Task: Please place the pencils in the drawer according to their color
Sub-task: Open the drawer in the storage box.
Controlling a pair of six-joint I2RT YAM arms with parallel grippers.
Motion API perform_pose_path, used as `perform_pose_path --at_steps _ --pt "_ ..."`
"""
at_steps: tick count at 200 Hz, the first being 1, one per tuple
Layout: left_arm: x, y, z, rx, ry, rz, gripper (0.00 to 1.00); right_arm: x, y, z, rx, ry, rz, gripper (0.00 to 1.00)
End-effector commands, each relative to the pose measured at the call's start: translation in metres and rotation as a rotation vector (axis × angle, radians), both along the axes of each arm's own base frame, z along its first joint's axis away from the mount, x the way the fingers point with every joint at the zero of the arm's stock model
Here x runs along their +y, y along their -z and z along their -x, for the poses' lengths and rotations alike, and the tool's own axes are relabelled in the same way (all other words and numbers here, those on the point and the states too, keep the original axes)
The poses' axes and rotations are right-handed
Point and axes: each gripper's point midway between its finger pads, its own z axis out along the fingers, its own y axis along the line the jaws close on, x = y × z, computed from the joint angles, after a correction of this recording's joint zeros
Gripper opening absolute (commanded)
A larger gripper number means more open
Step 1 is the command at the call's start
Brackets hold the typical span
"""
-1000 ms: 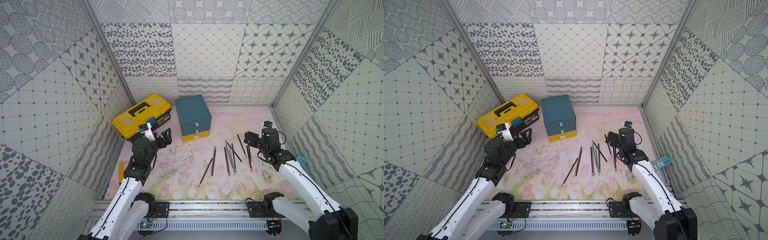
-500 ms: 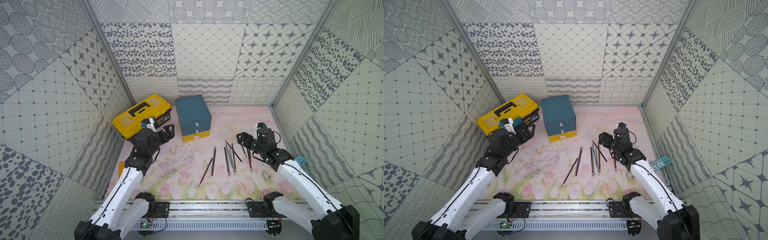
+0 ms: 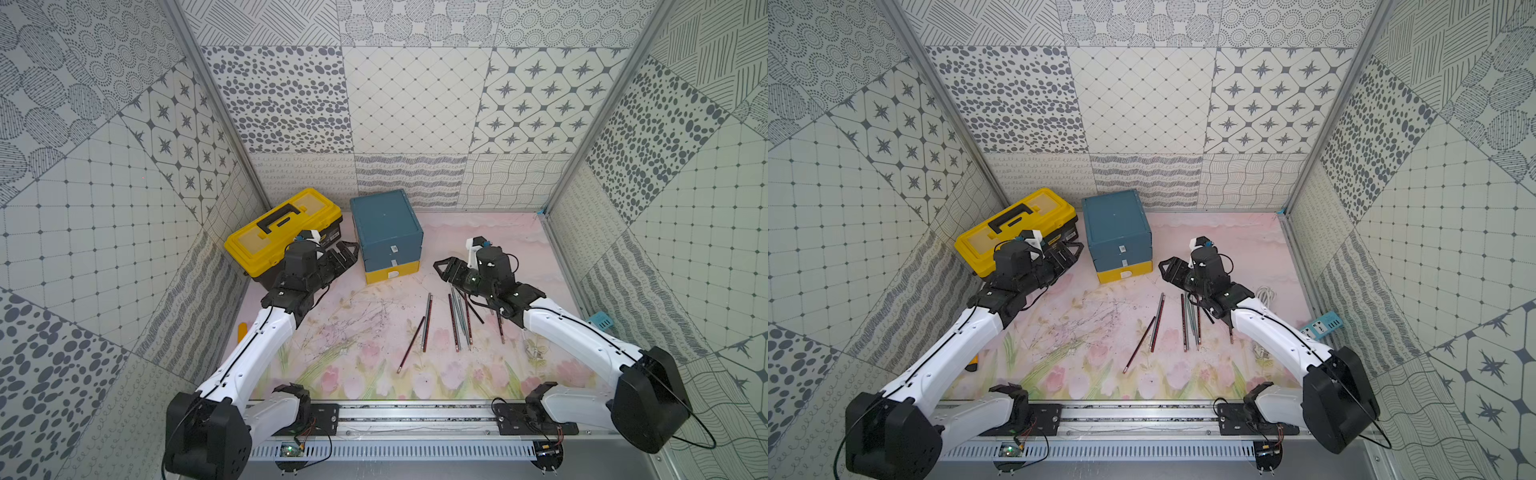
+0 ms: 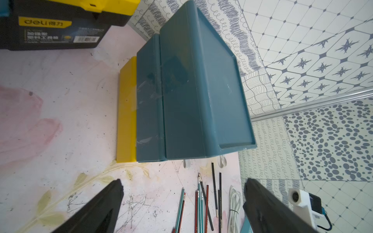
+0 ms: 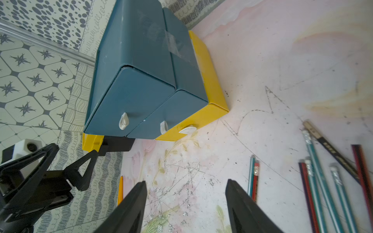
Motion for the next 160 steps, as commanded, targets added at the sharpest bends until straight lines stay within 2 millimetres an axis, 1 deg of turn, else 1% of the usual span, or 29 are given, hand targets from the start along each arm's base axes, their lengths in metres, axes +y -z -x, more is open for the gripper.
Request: perform_pose_path --at_steps 1,22,54,76,125,160 --pt "-0.028 -0.022 -0.015 -0.062 0.114 0.120 0.96 0.031 -0.034 -0.018 -0.094 -0.028 -0.117 0.64" --pt "-0.039 -0.023 -0.023 -0.061 0.158 0.142 0.92 0.049 -0.034 -0.026 -0.104 -0.039 -0.148 0.61" --pt "-0.052 -0.020 -0.033 -0.051 0.195 0.160 0.88 0.067 -0.034 -0.036 -0.113 -0.040 -0.196 0.54" --pt "-0.058 -0.018 -0.037 -0.051 0.215 0.160 0.86 0.079 -0.034 -0.042 -0.114 -0.052 -0.204 0.52" --pt "-0.069 -0.020 -0.042 -0.056 0.249 0.161 0.83 0.093 -0.028 -0.054 -0.103 -0.036 -0.240 0.50" --pt "-0.069 -0.020 -0.041 -0.053 0.247 0.158 0.83 0.101 -0.028 -0.061 -0.100 -0.035 -0.249 0.50"
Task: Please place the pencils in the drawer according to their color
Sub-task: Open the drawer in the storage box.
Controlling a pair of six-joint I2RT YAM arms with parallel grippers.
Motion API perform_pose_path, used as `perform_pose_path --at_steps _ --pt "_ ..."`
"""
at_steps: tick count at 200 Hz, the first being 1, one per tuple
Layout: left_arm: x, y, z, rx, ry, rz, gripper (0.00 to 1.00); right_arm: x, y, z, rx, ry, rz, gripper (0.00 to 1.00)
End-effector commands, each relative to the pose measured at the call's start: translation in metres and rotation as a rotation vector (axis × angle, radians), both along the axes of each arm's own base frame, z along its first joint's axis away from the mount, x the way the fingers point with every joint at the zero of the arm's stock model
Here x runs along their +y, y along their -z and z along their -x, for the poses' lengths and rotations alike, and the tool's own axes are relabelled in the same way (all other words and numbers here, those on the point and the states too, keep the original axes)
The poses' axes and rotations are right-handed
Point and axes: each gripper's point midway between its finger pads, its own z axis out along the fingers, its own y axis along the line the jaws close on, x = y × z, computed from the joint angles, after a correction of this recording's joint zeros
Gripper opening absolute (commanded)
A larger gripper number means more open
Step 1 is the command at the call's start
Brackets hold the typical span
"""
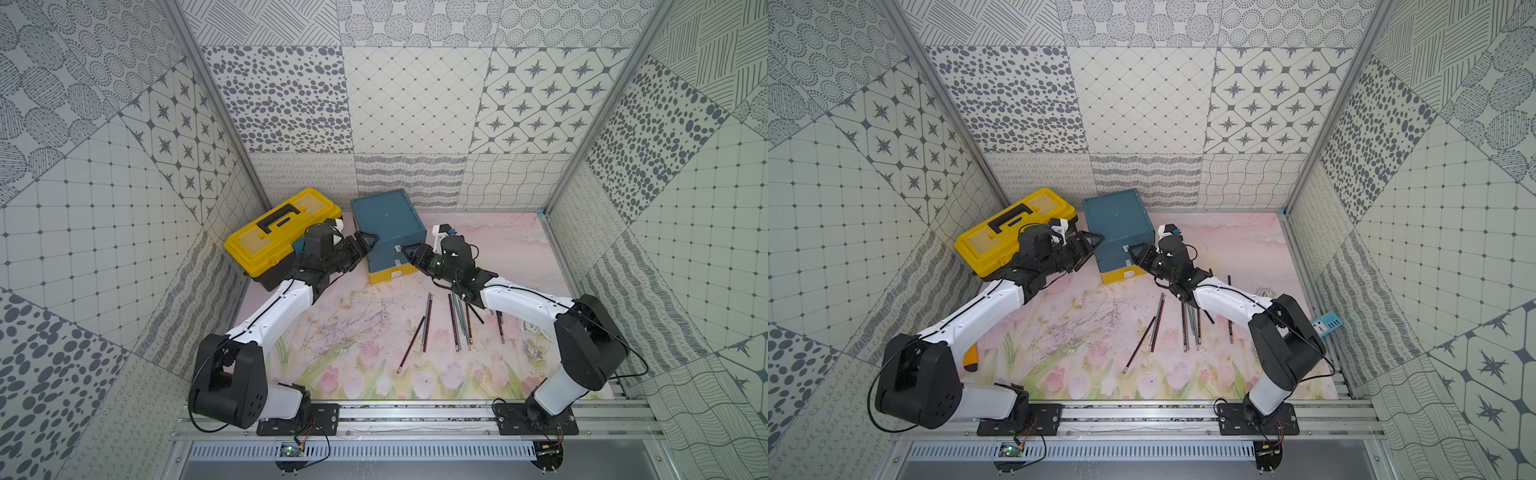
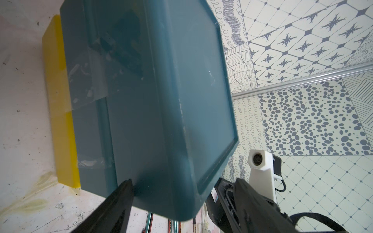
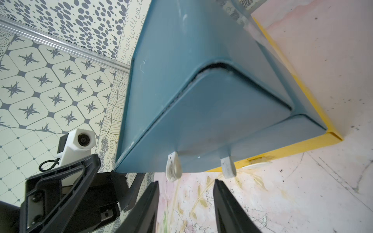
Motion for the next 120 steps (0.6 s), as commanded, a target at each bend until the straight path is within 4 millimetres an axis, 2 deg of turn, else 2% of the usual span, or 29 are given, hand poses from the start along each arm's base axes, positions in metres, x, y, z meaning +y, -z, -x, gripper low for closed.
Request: perform_pose_path --at_steps 1,51,120 --pt "-0.011 -0.024 -0.003 -0.088 0.054 0.033 0.83 0.010 -0.022 -0.010 -0.054 0.009 -0.059 0.50" --pt "-0.009 -0.024 -0.001 -0.084 0.046 0.014 0.83 0.016 -0.018 -0.016 -0.044 0.007 -0.066 0.49" --pt "-0.004 -0.019 0.001 -0.072 0.026 -0.016 0.83 0.025 -0.017 -0.014 -0.037 -0.020 -0.084 0.41"
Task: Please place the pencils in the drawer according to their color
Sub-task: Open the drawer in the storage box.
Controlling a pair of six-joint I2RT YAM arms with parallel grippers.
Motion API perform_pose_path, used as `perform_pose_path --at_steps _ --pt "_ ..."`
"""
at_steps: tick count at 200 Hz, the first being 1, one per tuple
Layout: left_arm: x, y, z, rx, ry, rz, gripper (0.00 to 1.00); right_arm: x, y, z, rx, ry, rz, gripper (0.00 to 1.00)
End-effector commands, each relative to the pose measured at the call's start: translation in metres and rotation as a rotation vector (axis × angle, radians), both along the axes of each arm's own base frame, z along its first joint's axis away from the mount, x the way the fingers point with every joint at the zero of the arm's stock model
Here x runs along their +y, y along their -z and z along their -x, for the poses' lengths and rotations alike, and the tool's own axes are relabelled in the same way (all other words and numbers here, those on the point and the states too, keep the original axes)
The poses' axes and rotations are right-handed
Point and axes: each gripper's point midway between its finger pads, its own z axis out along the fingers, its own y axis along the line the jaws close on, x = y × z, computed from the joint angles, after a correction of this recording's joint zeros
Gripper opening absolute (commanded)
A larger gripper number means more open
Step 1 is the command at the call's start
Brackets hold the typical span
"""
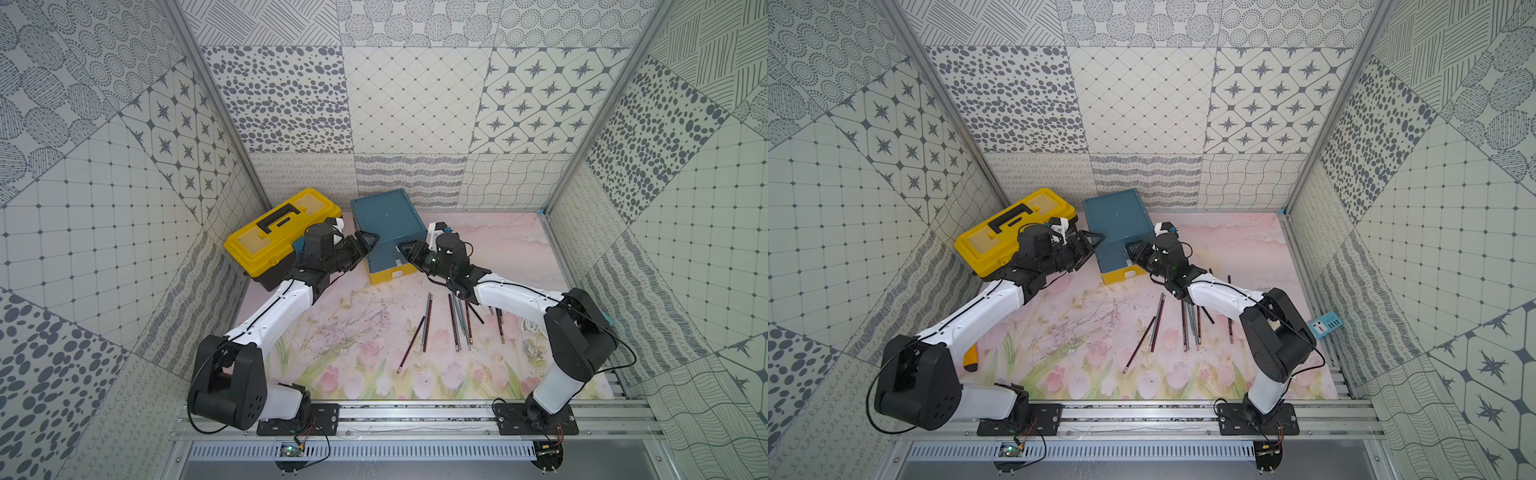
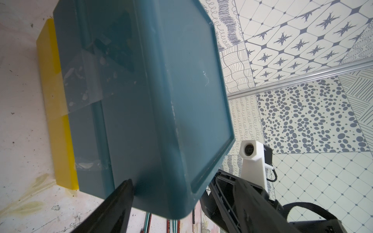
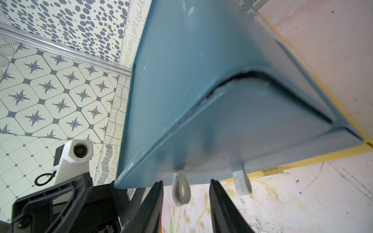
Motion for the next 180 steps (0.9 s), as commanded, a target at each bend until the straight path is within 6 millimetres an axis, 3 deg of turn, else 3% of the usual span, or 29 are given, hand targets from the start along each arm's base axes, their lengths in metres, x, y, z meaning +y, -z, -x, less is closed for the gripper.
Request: perform_pose_path --at_steps 1,76,107,180 --pt "-0.003 -0.014 -0.001 -0.057 0.020 -0.016 0.83 0.013 -0.016 -0.004 -0.044 -0.023 -0.049 0.41" --pt "-0.003 -0.013 -0.002 -0.051 0.019 -0.012 0.84 0.019 -0.016 -0.005 -0.041 -0.034 -0.089 0.32" --pt "-0.002 -0.012 -0.001 -0.052 0.014 -0.014 0.84 0.019 -0.017 -0.001 -0.044 -0.044 -0.091 0.17" --pt "-0.001 -0.008 -0.002 -0.041 0.004 -0.012 0.84 0.006 -0.020 0.020 -0.043 -0.043 -0.064 0.00"
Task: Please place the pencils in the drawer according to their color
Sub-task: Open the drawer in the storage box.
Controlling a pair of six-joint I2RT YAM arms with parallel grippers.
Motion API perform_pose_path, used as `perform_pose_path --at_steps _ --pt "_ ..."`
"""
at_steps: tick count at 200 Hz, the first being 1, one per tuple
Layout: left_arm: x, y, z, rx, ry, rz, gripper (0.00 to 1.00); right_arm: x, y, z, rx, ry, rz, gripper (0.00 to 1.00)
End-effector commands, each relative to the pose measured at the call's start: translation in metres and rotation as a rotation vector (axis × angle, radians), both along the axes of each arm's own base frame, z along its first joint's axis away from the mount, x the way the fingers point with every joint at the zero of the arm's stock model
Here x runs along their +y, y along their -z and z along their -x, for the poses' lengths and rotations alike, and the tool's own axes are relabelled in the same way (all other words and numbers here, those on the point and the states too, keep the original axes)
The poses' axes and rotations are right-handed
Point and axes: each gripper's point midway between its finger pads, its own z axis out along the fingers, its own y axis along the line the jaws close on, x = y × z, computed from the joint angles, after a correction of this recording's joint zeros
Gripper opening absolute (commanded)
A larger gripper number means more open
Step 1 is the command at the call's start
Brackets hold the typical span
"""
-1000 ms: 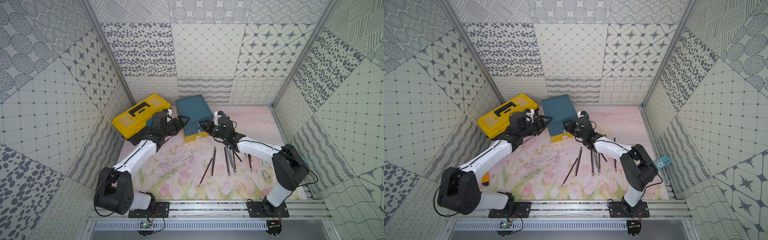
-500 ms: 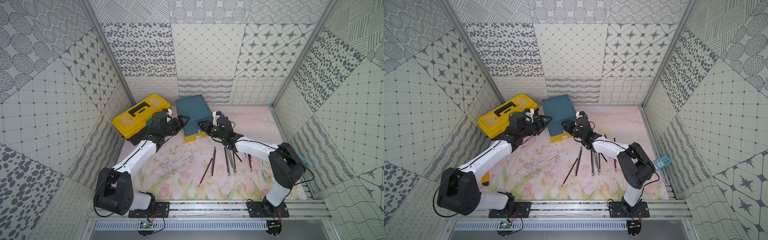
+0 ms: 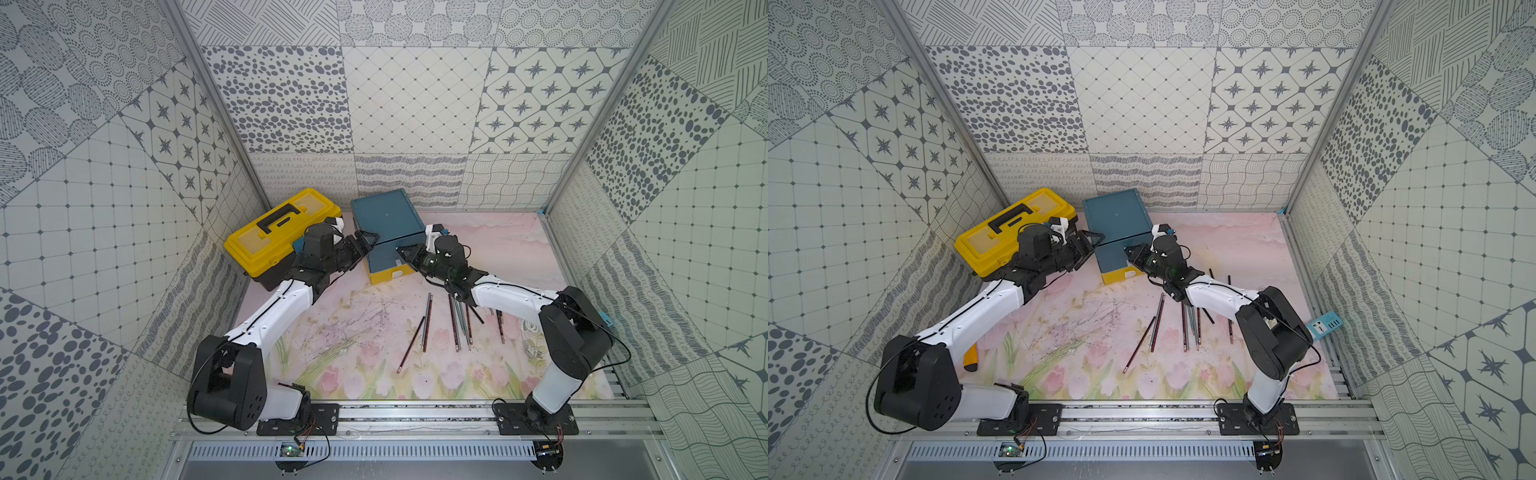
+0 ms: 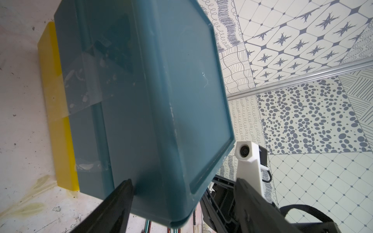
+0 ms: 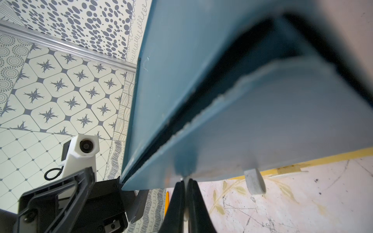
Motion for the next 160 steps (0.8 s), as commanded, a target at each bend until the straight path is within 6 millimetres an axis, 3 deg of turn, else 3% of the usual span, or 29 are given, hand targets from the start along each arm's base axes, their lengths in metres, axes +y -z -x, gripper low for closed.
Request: perform_pose_path --at_steps 1,82,160 --pt "-0.002 -0.008 -0.001 -0.037 0.008 -0.006 0.84 -0.003 -0.023 0.014 -0.056 -0.011 -0.014 0.00" --pt "0.000 -0.007 -0.003 -0.038 -0.005 -0.013 0.84 -0.030 -0.021 0.051 -0.039 -0.008 0.067 0.00" --pt "0.002 -0.005 -0.004 -0.034 -0.014 -0.020 0.85 -0.042 -0.009 0.089 0.001 -0.045 0.131 0.00"
